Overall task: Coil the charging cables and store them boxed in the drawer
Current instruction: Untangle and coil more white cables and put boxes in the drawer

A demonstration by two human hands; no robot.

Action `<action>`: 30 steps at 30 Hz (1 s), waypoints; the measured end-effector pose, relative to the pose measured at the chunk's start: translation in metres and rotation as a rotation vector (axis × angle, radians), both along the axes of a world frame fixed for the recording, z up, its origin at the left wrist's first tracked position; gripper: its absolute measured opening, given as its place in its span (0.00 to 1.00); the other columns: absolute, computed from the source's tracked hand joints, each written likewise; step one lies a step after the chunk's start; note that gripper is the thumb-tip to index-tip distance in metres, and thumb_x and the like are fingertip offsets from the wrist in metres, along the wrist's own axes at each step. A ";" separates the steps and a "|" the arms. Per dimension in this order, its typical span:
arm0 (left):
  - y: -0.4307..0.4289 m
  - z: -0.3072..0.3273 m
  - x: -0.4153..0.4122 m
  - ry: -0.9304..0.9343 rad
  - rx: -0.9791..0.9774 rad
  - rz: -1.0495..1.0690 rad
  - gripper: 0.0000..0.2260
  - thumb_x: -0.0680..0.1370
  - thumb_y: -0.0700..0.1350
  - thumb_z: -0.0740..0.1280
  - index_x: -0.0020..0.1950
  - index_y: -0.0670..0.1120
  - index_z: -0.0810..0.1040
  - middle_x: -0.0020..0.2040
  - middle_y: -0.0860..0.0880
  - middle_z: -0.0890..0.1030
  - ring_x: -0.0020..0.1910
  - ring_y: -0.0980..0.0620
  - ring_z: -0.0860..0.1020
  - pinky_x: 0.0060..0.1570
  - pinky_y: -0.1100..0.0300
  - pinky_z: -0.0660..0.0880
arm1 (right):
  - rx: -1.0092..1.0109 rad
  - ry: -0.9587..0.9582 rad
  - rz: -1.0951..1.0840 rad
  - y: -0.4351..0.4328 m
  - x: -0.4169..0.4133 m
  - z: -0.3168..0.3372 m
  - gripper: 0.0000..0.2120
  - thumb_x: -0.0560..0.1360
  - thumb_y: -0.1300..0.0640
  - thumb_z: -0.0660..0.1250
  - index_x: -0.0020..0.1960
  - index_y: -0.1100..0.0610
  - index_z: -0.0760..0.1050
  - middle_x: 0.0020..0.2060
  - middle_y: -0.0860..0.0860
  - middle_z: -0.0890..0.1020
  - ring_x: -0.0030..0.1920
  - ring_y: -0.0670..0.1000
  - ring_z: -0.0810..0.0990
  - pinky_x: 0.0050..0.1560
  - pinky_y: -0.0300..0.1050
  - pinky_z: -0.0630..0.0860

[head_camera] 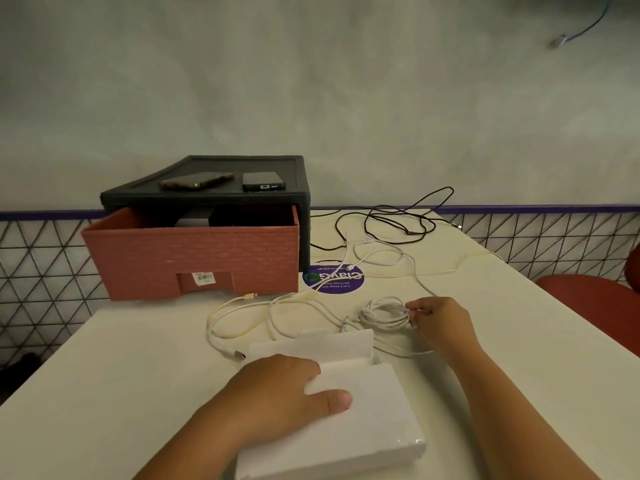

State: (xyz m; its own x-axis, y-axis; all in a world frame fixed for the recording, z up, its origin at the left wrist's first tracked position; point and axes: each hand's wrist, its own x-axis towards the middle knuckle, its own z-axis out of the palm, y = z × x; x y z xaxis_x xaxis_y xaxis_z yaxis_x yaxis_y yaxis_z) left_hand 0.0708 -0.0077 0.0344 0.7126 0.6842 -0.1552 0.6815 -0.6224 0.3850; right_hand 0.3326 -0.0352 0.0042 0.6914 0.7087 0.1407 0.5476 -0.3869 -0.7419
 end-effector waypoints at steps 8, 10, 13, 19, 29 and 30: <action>0.004 -0.009 0.000 -0.088 0.042 0.020 0.31 0.67 0.74 0.57 0.44 0.46 0.75 0.42 0.51 0.79 0.42 0.53 0.78 0.39 0.57 0.68 | 0.036 -0.316 0.064 -0.019 -0.019 0.003 0.13 0.74 0.59 0.66 0.58 0.57 0.79 0.55 0.52 0.77 0.55 0.54 0.77 0.54 0.41 0.69; 0.002 -0.008 0.000 -0.094 0.050 0.031 0.28 0.69 0.73 0.59 0.41 0.47 0.74 0.39 0.52 0.77 0.39 0.54 0.76 0.37 0.58 0.67 | 0.253 -0.344 0.160 -0.030 -0.037 0.013 0.10 0.74 0.57 0.68 0.54 0.56 0.81 0.50 0.48 0.77 0.51 0.48 0.75 0.53 0.39 0.69; -0.002 -0.006 0.000 -0.118 0.069 0.063 0.24 0.71 0.69 0.60 0.35 0.49 0.69 0.32 0.52 0.71 0.33 0.57 0.70 0.33 0.59 0.62 | 0.174 -0.187 0.540 -0.048 -0.077 0.026 0.09 0.76 0.51 0.65 0.45 0.54 0.82 0.38 0.43 0.79 0.41 0.44 0.76 0.44 0.35 0.70; -0.007 -0.010 -0.003 -0.311 0.230 0.239 0.12 0.74 0.58 0.64 0.36 0.52 0.73 0.33 0.53 0.74 0.33 0.57 0.71 0.31 0.60 0.64 | -0.133 -0.311 0.663 -0.049 -0.103 0.020 0.15 0.76 0.40 0.60 0.43 0.50 0.76 0.36 0.44 0.76 0.40 0.47 0.73 0.39 0.43 0.69; -0.016 -0.030 -0.034 -0.774 -0.231 0.616 0.06 0.71 0.47 0.72 0.45 0.50 0.78 0.51 0.52 0.74 0.45 0.59 0.74 0.42 0.64 0.69 | 0.035 -0.422 0.521 -0.053 -0.108 0.014 0.16 0.75 0.42 0.61 0.35 0.51 0.68 0.30 0.45 0.71 0.37 0.49 0.71 0.31 0.34 0.60; -0.020 -0.029 -0.035 -0.827 -0.350 0.613 0.10 0.69 0.49 0.73 0.47 0.51 0.78 0.50 0.50 0.77 0.46 0.55 0.77 0.42 0.61 0.72 | 0.110 -0.467 0.497 -0.053 -0.109 0.011 0.16 0.75 0.43 0.61 0.34 0.51 0.68 0.30 0.45 0.70 0.36 0.49 0.71 0.32 0.34 0.60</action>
State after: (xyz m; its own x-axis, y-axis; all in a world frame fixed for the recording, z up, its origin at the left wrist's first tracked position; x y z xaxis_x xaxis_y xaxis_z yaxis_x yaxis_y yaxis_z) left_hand 0.0361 -0.0272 0.0058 0.2386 0.9703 -0.0396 0.2866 -0.0314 0.9575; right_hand 0.2236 -0.0882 0.0155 0.1375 0.8906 0.4336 0.9121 0.0568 -0.4060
